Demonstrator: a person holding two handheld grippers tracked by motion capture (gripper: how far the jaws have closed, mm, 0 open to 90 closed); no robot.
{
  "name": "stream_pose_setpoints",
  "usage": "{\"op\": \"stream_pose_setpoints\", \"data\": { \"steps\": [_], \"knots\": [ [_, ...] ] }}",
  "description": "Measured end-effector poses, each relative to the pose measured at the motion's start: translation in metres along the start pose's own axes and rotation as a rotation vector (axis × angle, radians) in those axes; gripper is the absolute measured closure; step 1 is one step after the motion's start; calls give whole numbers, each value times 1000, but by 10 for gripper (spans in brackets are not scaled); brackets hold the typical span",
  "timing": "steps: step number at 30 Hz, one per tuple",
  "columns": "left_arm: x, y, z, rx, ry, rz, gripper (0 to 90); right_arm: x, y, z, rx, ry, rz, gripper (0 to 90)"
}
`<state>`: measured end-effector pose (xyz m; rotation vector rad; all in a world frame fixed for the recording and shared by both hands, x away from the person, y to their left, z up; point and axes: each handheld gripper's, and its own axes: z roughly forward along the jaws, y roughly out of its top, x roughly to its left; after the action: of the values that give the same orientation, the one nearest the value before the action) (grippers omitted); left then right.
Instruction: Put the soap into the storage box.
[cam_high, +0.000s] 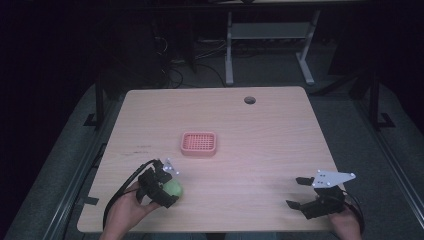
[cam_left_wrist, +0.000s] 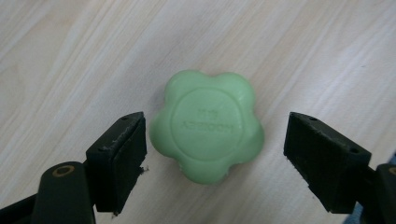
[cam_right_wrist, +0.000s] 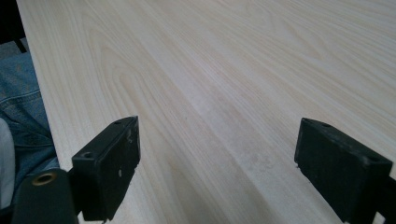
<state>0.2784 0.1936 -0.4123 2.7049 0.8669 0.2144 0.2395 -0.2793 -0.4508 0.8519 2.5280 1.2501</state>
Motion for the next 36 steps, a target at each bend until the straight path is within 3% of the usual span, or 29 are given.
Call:
{"op": "stream_pose_setpoints", "data": {
  "steps": [5,11,16,25,36],
  "knots": [
    [3,2,7,28,1,-24,211,0,0,1,-1,2,-4,138],
    [5,5,13,60,-15,-83,225,0,0,1,-2,2,-5,138],
    [5,9,17,90,-14,-91,227,1,0,1,2,4,-9,137],
    [3,14,24,91,11,-145,248,1,0,1,1,3,-12,138],
    [2,12,31,101,18,-171,252,1,0,0,0,1,-7,138]
  ]
}}
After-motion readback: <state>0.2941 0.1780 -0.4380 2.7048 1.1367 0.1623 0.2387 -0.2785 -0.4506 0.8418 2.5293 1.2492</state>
